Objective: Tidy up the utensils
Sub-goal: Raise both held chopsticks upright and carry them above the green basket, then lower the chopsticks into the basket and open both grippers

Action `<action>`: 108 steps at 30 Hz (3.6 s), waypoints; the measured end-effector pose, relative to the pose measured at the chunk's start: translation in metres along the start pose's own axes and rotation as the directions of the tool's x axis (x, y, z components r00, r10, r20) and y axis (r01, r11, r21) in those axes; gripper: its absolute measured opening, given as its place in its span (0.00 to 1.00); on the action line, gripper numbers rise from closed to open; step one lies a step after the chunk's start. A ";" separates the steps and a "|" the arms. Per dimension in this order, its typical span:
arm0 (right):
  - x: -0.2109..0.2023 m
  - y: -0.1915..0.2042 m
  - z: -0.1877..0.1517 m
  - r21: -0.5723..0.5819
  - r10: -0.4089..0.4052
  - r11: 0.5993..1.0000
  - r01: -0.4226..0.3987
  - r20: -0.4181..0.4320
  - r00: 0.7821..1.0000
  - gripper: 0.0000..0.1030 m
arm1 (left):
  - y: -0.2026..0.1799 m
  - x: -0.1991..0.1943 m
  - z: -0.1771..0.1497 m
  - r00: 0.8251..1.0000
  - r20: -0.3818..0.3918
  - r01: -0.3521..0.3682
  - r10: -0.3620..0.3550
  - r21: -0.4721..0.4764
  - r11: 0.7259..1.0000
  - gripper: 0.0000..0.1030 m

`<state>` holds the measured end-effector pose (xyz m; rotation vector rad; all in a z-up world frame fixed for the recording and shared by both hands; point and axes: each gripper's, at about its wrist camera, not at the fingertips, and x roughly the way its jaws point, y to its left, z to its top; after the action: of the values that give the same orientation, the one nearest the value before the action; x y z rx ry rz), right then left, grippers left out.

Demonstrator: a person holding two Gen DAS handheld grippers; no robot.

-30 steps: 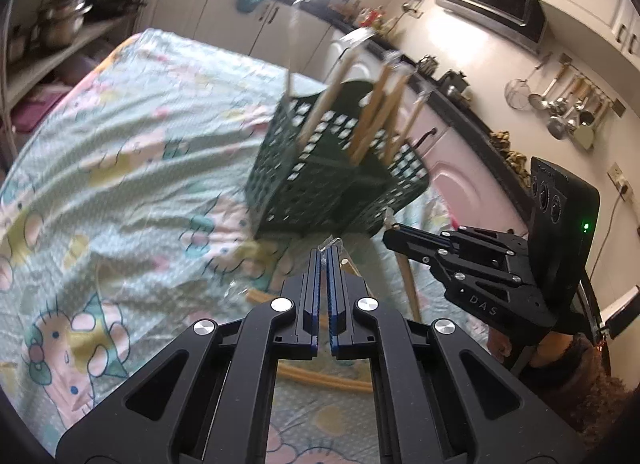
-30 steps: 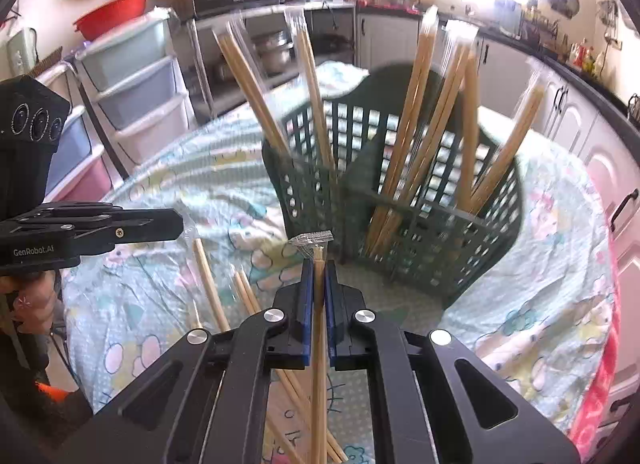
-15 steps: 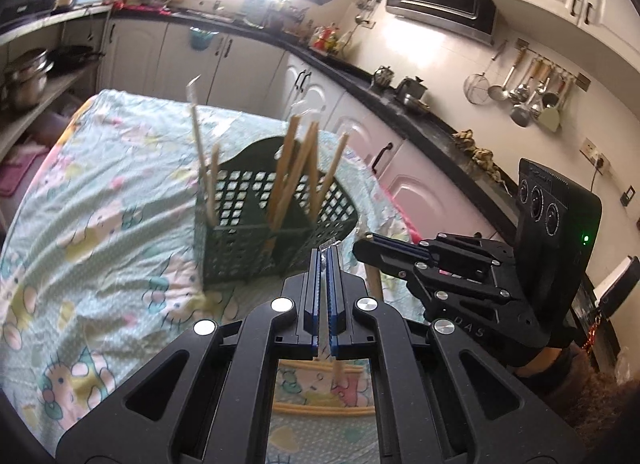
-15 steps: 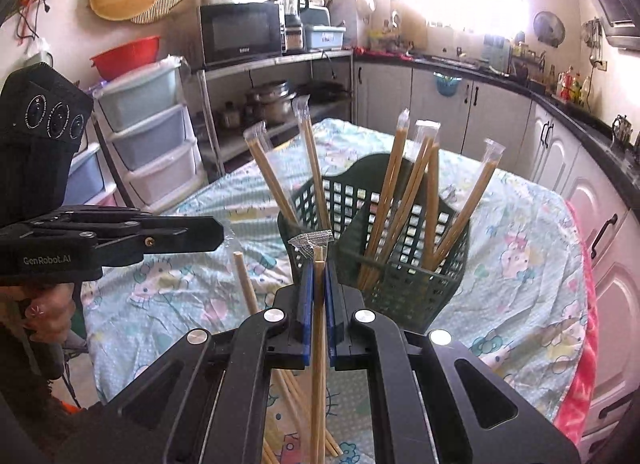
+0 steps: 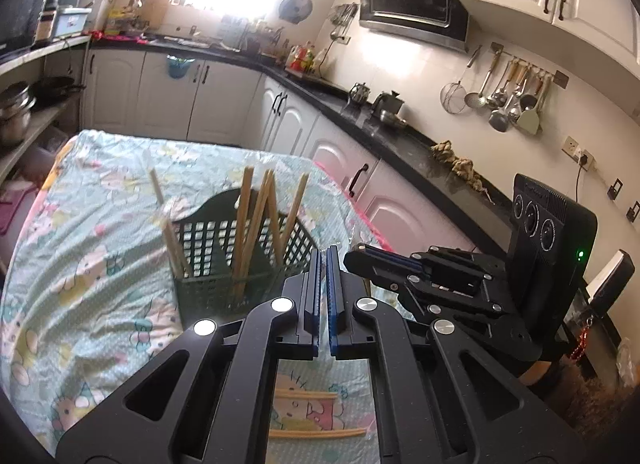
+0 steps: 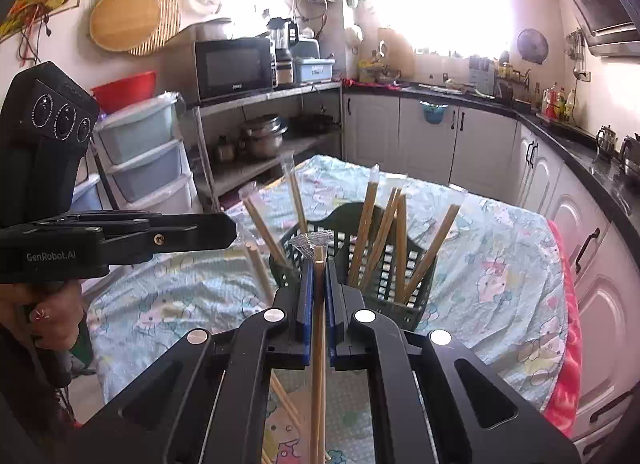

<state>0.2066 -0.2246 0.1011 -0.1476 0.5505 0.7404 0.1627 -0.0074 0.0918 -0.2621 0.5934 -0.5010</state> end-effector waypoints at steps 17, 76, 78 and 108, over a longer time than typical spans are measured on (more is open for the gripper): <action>-0.035 -0.018 0.050 0.028 -0.036 0.999 0.031 0.207 0.978 0.06 | -0.026 -0.022 0.063 0.991 0.129 0.005 -0.016 0.086 0.996 0.01; 0.059 -0.063 0.053 0.104 -0.164 0.986 0.131 0.458 0.874 0.06 | 0.053 0.029 0.068 0.977 0.139 -0.165 0.161 0.020 0.986 0.01; 0.063 -0.062 0.049 0.112 -0.164 0.986 0.126 0.445 0.880 0.06 | 0.054 0.031 0.064 0.978 0.130 -0.167 0.164 0.017 0.986 0.01; 0.033 -0.056 0.021 0.165 -0.143 0.981 0.101 0.267 0.953 0.53 | 0.056 -0.024 0.048 0.963 0.199 -0.175 0.183 -0.056 0.983 0.85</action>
<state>0.2734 -0.2388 0.0982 0.0617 0.3227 0.5838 0.1953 0.0572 0.1206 -0.2894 0.4218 -0.2835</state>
